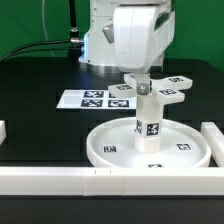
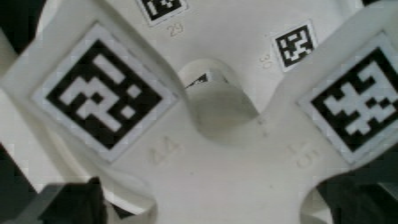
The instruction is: Assemble round table
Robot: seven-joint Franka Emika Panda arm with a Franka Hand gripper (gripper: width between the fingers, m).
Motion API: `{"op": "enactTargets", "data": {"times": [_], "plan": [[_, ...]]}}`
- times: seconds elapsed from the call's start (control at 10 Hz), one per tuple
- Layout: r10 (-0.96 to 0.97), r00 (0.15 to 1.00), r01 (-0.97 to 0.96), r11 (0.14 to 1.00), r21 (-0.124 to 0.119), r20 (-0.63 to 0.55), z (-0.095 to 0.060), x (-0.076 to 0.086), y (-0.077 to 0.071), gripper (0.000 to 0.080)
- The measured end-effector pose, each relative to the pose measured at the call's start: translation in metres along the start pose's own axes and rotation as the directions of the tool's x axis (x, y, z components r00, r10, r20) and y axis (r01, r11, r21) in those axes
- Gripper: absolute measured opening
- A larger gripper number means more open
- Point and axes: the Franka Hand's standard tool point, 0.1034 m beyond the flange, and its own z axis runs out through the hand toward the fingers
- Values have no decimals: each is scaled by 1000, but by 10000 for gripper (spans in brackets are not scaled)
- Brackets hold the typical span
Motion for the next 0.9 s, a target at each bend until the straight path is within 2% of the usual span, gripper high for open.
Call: {"op": "enactTargets", "data": {"times": [0.4, 0.5, 0.6, 0.7, 0.9], "plan": [[6, 1000, -6, 1000, 0, 3, 5, -3, 1, 648], [7, 1000, -7, 1000, 0, 3, 5, -3, 1, 526], [8, 1000, -8, 1000, 0, 4, 5, -3, 1, 526], [8, 1000, -8, 1000, 1, 4, 5, -3, 1, 442], [28, 1000, -28, 1000, 1, 4, 5, -3, 1, 442]]}}
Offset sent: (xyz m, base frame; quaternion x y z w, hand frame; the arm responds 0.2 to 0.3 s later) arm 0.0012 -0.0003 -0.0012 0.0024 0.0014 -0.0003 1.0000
